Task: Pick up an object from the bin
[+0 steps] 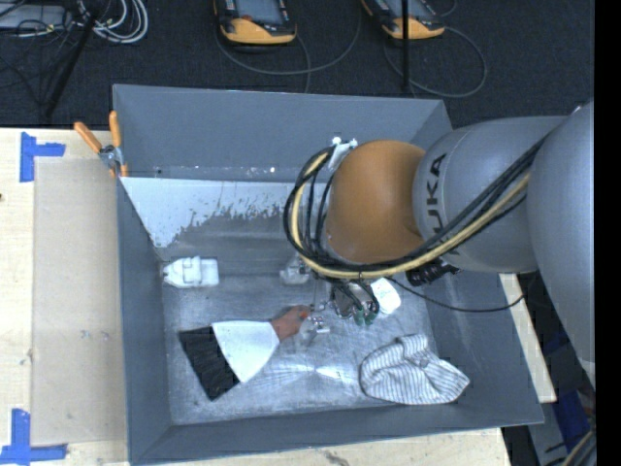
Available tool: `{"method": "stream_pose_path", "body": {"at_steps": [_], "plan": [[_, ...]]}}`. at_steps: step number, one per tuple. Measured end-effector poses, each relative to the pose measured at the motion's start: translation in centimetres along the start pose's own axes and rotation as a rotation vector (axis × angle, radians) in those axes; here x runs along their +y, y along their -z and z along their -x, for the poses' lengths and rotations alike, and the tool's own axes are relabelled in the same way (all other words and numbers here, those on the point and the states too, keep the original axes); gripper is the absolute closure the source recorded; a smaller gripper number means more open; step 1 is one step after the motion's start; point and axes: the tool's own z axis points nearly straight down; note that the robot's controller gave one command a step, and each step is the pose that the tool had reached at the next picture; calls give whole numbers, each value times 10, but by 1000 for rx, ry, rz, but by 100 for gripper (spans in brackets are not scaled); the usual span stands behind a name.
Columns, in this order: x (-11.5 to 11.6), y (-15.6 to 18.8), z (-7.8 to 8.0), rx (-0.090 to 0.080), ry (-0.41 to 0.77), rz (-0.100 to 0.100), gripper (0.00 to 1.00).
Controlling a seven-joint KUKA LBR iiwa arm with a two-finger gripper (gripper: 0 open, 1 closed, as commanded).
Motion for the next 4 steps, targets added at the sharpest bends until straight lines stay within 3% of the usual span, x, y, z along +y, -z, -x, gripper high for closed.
{"method": "stream_pose_path", "body": {"at_steps": [1, 2, 3, 4], "plan": [[0, 0, 0, 0, 1, 0, 0], [3, 26, -3, 12, 31, -1, 0], [-5, -37, 23, 0, 113, 4, 100], [-7, -47, 24, -24, 112, 1, 0]]}}
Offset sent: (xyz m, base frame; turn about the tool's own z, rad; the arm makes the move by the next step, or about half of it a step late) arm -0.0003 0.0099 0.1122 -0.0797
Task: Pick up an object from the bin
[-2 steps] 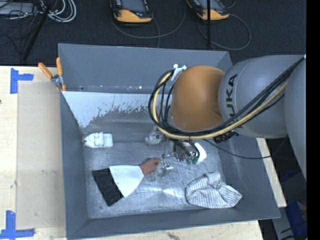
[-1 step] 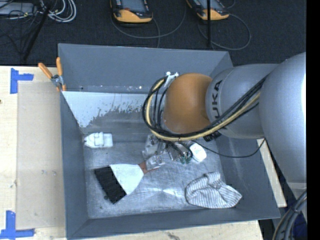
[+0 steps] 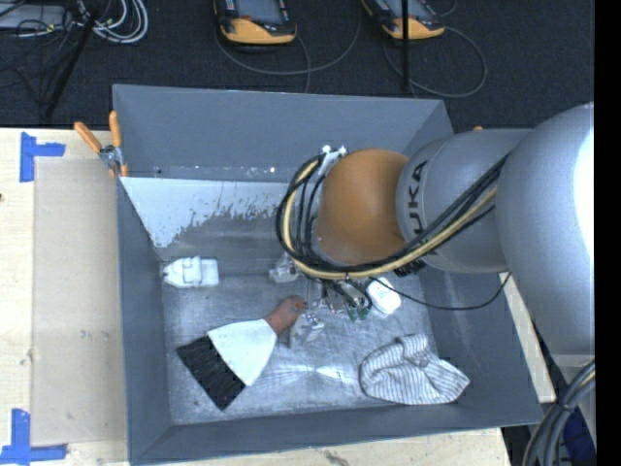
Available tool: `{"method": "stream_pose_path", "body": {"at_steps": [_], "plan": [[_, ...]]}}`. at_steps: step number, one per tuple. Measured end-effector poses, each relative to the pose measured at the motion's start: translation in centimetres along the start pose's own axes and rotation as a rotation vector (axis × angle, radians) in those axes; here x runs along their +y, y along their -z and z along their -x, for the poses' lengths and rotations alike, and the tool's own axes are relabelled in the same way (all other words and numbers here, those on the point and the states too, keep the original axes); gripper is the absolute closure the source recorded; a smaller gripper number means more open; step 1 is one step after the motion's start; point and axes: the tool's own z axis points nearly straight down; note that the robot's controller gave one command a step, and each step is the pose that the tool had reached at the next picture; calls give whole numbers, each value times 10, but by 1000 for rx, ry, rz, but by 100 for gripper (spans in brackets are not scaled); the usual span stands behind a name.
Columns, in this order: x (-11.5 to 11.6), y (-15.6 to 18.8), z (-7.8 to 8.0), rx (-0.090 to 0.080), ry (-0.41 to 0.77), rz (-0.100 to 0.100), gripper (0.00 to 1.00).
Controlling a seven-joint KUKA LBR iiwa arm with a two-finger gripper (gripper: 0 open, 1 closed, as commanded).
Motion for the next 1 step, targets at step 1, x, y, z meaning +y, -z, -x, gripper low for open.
{"method": "stream_pose_path", "body": {"at_steps": [1], "plan": [[0, -2, -2, 4, -1, 0, 0]]}}
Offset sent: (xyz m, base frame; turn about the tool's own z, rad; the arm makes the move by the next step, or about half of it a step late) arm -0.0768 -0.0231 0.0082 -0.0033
